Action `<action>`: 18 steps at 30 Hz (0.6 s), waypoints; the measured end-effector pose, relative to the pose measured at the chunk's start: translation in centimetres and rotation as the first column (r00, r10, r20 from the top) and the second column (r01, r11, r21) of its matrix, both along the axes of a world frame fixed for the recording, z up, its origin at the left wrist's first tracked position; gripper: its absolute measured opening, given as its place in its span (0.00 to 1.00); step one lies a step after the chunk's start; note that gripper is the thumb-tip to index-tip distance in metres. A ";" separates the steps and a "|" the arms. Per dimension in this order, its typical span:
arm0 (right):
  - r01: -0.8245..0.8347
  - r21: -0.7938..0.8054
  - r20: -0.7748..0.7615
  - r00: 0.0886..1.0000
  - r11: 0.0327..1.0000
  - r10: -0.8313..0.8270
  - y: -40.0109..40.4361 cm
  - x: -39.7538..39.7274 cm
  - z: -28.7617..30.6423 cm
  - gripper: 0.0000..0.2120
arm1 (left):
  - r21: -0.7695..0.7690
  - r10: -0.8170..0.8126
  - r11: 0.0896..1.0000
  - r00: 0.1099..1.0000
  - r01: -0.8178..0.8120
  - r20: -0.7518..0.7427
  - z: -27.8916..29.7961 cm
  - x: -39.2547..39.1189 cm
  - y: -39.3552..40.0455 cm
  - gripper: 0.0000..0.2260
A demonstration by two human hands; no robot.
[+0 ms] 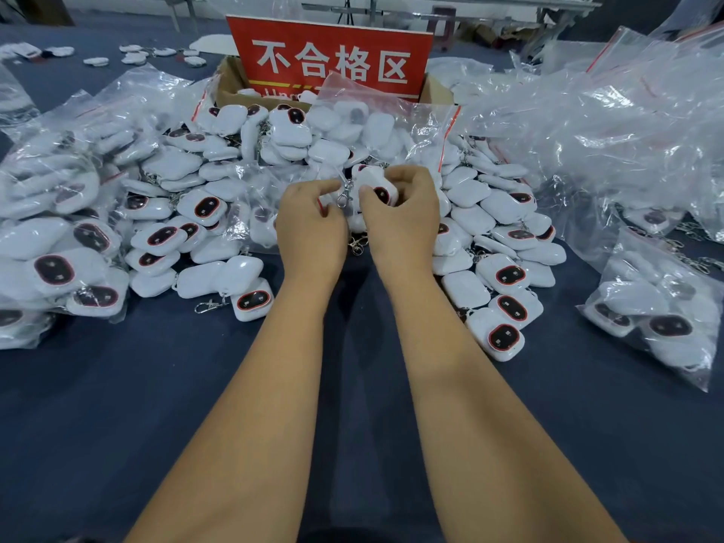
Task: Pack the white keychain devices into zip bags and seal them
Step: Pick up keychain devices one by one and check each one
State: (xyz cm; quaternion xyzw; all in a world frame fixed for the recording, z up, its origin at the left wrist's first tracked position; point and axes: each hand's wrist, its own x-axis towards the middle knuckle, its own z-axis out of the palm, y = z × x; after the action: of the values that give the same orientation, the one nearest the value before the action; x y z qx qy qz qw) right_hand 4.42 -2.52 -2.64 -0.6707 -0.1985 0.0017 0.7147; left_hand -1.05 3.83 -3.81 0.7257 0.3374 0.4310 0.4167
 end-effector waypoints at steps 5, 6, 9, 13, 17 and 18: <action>-0.191 0.230 -0.244 0.938 0.954 0.246 0.0 0.1 0.0 0.05 | -0.197 -0.058 0.977 0.990 0.082 0.128 0.2 0.0 -0.1 0.16; -0.203 0.255 -0.268 0.925 0.945 0.271 0.1 0.2 0.0 0.06 | -0.218 -0.054 0.972 0.987 0.087 0.151 0.2 0.1 -0.2 0.15; -0.179 0.205 -0.309 0.921 0.962 0.237 0.4 0.3 -0.3 0.10 | -0.260 -0.041 0.961 0.978 0.095 0.205 0.4 0.2 -0.4 0.12; -0.225 0.158 -0.292 0.919 0.961 0.264 0.0 0.6 -0.5 0.07 | -0.304 -0.036 0.947 0.974 0.105 0.225 0.5 0.3 -0.5 0.11; -0.327 0.121 -0.263 0.900 0.937 0.347 -0.1 0.5 -0.7 0.04 | -0.284 -0.093 0.947 0.973 0.152 0.211 0.3 0.4 -0.6 0.11; -0.332 0.107 -0.259 0.901 0.937 0.349 -0.1 0.4 -0.7 0.03 | -0.291 -0.101 0.944 0.975 0.157 0.198 0.2 0.5 -0.6 0.10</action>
State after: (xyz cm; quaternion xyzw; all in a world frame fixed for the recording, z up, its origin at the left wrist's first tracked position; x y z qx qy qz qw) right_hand 4.85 -2.62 -3.36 -0.5970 -0.2116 0.2134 0.7438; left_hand -0.56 3.25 -3.59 0.6311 0.3124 0.4097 0.5799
